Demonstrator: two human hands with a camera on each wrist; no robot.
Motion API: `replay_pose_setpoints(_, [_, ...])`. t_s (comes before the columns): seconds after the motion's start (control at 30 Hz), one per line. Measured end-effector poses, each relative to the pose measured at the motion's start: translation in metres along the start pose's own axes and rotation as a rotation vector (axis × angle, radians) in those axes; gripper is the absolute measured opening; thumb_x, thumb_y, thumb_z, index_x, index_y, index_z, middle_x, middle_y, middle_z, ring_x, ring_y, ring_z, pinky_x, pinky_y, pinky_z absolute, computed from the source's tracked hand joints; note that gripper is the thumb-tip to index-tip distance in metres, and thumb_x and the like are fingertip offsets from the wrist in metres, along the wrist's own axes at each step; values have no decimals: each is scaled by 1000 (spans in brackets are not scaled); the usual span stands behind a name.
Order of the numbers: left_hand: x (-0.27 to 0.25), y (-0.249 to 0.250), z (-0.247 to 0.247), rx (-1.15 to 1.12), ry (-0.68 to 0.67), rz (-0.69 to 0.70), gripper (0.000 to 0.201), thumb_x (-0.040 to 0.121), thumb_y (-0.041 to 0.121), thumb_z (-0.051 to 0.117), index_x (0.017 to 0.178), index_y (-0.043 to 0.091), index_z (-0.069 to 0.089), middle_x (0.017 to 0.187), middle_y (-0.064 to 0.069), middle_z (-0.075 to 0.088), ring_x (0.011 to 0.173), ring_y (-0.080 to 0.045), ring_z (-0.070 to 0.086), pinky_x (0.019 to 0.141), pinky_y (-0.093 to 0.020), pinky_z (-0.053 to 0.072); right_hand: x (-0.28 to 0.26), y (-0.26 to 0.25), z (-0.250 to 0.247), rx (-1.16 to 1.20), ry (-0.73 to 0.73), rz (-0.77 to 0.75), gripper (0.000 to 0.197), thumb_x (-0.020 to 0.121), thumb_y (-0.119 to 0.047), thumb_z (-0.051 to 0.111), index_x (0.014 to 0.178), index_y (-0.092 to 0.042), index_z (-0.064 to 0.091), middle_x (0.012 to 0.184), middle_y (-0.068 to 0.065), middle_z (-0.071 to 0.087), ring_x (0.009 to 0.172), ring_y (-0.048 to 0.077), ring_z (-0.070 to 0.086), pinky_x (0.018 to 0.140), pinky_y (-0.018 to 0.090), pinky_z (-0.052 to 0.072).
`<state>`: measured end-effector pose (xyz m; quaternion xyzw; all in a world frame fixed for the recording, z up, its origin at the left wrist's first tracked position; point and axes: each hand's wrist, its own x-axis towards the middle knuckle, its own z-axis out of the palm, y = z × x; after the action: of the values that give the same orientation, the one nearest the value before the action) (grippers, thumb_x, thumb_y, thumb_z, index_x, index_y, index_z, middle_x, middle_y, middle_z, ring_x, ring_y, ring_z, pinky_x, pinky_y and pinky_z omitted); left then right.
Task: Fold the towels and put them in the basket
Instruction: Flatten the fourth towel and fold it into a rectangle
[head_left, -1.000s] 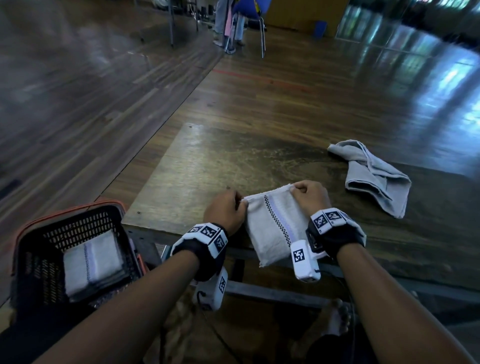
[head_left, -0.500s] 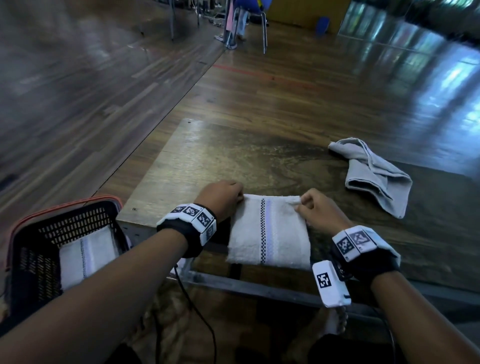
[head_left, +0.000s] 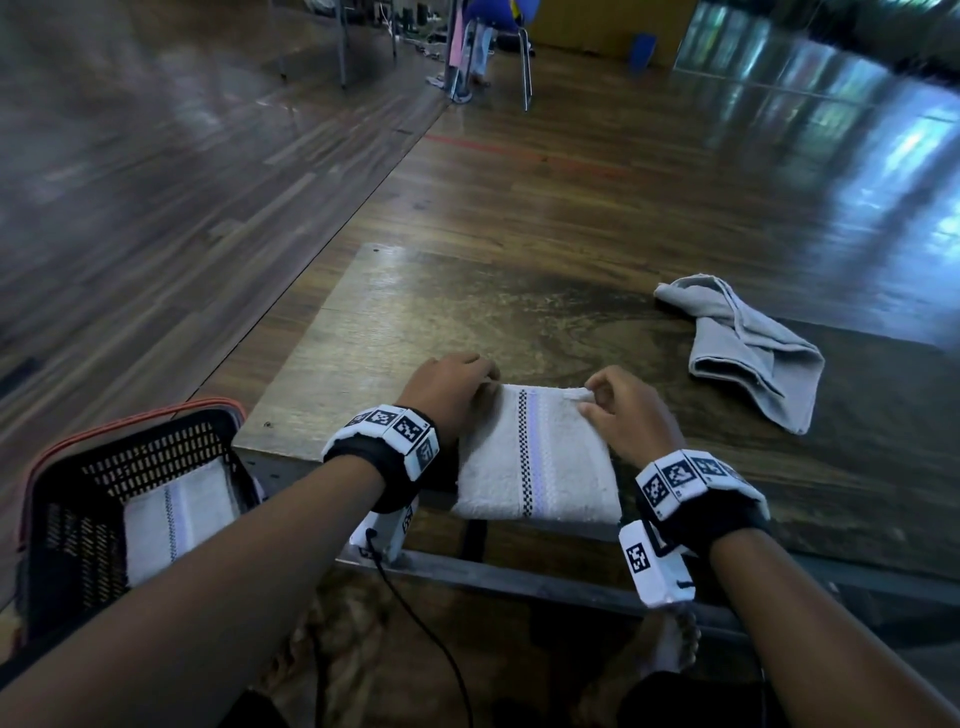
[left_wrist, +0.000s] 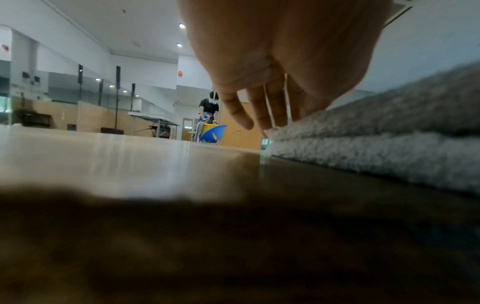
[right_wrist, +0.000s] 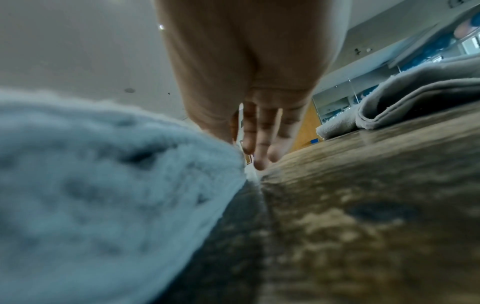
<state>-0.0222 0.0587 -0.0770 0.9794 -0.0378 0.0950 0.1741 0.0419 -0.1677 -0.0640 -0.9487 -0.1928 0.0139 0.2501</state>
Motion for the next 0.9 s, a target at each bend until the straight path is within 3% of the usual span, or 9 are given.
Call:
replay_pose_setpoints(0.1, [2, 4, 1, 29, -14, 61, 23, 92, 23, 48, 110, 22, 62, 114, 1, 62, 105, -21, 56, 88, -35, 41, 1, -1, -2, -30, 3, -122, 8, 85, -20, 62, 89, -24, 56, 95, -6, 58, 83, 12, 58, 73, 36, 52])
replay_pose_setpoints(0.2, [5, 6, -1, 20, -66, 8, 24, 91, 21, 47, 106, 20, 66, 110, -2, 63, 99, -25, 59, 82, -35, 47, 4, -2, -3, -29, 10, -183, 10, 84, -15, 62, 83, -22, 55, 95, -2, 61, 83, 17, 59, 73, 39, 52])
replay_pose_setpoints(0.37, [8, 3, -3, -57, -62, -74, 14, 88, 16, 52, 93, 12, 64, 100, -8, 66, 93, -27, 60, 79, -38, 50, 9, -1, -1, 26, 22, -86, 12, 87, -19, 57, 78, -24, 52, 76, -3, 63, 70, 17, 60, 66, 37, 51])
replay_pose_setpoints(0.47, [8, 2, -3, -76, -34, -88, 12, 90, 19, 51, 91, 12, 60, 98, -9, 66, 89, -28, 59, 76, -39, 50, 10, -1, 0, 23, 34, -67, 10, 87, -18, 56, 80, -22, 51, 74, -2, 63, 67, 17, 59, 65, 38, 53])
replay_pose_setpoints(0.57, [7, 2, -4, -92, -31, -107, 13, 92, 21, 48, 93, 12, 58, 99, -11, 66, 90, -30, 59, 75, -39, 50, 12, -3, 3, -13, 42, -92, 14, 85, -13, 55, 79, -26, 52, 74, -4, 61, 69, 17, 59, 61, 34, 50])
replay_pose_setpoints(0.63, [7, 4, -4, -52, -42, -122, 14, 92, 22, 48, 95, 13, 58, 102, -10, 65, 93, -30, 59, 77, -36, 49, 12, -5, 4, -81, 56, -113, 15, 85, -14, 55, 79, -28, 56, 79, -7, 58, 76, 17, 59, 60, 29, 43])
replay_pose_setpoints(0.73, [5, 13, -7, 116, 0, -86, 15, 92, 22, 46, 101, 17, 58, 109, -4, 62, 103, -26, 55, 89, -36, 36, 10, -13, 3, -287, 82, -157, 13, 88, -20, 55, 91, -21, 67, 101, 0, 54, 95, 21, 53, 72, 31, 43])
replay_pose_setpoints(0.83, [-2, 34, -7, 206, 44, 5, 19, 90, 19, 44, 104, 20, 57, 111, -1, 60, 106, -24, 54, 90, -36, 31, 2, -23, 3, -587, 50, -215, 24, 92, -21, 47, 104, -14, 66, 116, 4, 50, 109, 25, 42, 86, 38, 38])
replay_pose_setpoints(0.9, [-10, 50, 2, 199, -10, 8, 24, 90, 24, 42, 110, 18, 55, 116, -4, 60, 110, -26, 55, 90, -37, 34, -5, -28, 5, -614, -13, -189, 30, 95, -24, 39, 112, -11, 61, 123, 4, 50, 115, 25, 40, 90, 40, 36])
